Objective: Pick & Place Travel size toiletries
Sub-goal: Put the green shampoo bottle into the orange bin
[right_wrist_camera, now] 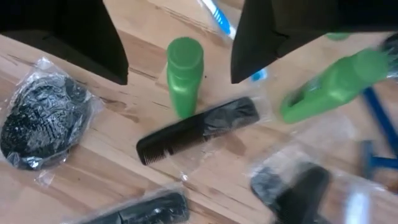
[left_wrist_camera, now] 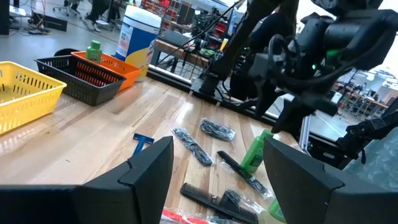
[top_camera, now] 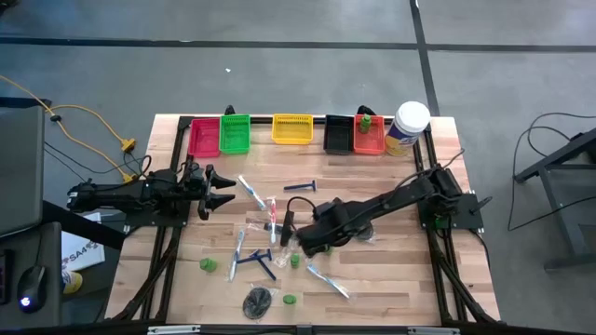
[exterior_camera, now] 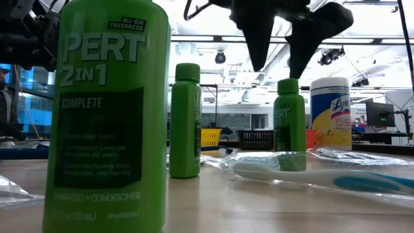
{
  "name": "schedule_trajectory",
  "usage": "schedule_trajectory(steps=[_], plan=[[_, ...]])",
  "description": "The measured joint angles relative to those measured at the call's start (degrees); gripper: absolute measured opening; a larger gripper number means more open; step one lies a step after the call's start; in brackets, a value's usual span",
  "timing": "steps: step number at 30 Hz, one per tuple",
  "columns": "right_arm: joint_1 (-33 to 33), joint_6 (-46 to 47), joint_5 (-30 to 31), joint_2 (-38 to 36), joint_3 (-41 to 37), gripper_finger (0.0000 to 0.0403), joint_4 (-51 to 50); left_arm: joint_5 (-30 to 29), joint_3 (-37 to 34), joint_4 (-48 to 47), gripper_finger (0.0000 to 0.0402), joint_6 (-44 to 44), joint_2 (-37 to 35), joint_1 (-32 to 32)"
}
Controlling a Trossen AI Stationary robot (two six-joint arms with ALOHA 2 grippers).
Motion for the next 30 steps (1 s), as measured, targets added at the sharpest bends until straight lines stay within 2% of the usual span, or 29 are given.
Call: schedule_trajectory(steps=[6,16,22,30], plan=[[0.0,1.06,-0.37,2.58,0.0,0.0289,-0.48,0.01,0.0,-0.02,0.0241,0.0,0.0,0.0],[0.0,1.08,-2.94,5.98,-0.38,0.0249,1.51,0.01,0.0,-0.04,0.0241,0.0,0.02,0.01],[0.16,1.11,-3.46,5.94,-0.57,0.0214,1.56,0.01,0.0,-0.02,0.0241,0.0,0.0,-0.01],[0.24,0.96,-4.57,5.92,-0.57,0.014,1.54,0.0,0.0,-0.02,0.0241,0.0,0.0,0.0]])
